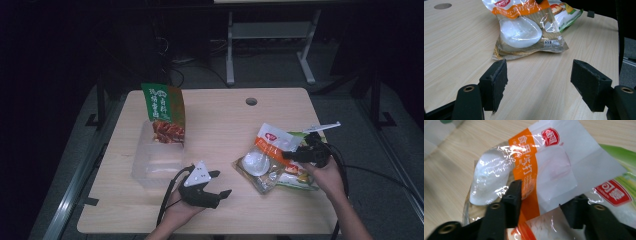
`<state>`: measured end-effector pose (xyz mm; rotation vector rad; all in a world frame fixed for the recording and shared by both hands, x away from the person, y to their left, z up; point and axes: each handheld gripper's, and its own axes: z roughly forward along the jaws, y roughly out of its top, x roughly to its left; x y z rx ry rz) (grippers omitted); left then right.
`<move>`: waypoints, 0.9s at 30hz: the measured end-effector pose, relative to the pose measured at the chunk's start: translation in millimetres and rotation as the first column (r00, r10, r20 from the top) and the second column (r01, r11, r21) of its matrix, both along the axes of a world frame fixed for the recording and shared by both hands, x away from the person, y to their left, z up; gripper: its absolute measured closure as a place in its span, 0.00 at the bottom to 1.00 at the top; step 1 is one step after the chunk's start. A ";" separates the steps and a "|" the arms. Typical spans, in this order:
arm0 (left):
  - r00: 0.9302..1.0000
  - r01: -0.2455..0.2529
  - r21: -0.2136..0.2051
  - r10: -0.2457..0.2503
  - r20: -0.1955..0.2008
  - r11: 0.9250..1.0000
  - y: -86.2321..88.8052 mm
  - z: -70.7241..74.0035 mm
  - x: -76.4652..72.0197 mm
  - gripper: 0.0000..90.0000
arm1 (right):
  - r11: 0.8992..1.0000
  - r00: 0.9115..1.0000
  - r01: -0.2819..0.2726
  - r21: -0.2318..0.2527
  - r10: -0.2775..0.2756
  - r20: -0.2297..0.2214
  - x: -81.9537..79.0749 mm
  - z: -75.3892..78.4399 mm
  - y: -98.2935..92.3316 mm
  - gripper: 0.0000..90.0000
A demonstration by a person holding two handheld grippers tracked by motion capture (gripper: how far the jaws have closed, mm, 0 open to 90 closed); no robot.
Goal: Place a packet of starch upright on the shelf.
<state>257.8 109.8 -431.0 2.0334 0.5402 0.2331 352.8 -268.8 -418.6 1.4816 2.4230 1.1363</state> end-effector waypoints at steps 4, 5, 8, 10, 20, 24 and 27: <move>1.000 -0.001 0.003 0.001 0.002 1.000 0.3 0.0 1.0 0.32 | 0.999 1.000 -0.021 0.032 0.021 0.002 3.0 1.0 0.9 0.82; 1.000 -0.002 0.004 0.002 0.001 1.000 0.5 0.2 1.0 0.32 | 0.999 1.000 -0.026 0.027 0.026 0.011 2.7 1.4 1.7 0.84; 1.000 -0.002 0.006 0.002 0.005 1.000 0.8 0.4 1.0 0.32 | 0.998 0.999 -0.044 0.037 0.044 0.007 1.7 2.7 3.2 0.94; 1.000 -0.004 0.004 0.004 0.001 1.000 0.3 -0.1 1.0 0.32 | 0.998 0.998 -0.057 0.032 0.057 0.019 0.4 3.8 4.6 0.97; 1.000 -0.010 0.001 0.010 0.000 1.000 0.1 -0.8 1.5 0.32 | 0.989 0.984 -0.148 0.005 0.147 0.100 -10.0 31.2 25.1 1.00; 1.000 -0.011 0.002 0.011 0.002 1.000 0.3 -1.1 1.8 0.32 | 0.981 0.972 -0.192 -0.007 0.191 0.140 -13.6 42.3 35.0 1.00; 1.000 -0.014 -0.006 0.014 -0.008 1.000 0.3 -1.3 2.3 0.31 | 0.976 0.963 -0.218 -0.009 0.217 0.159 -17.3 48.6 41.5 1.00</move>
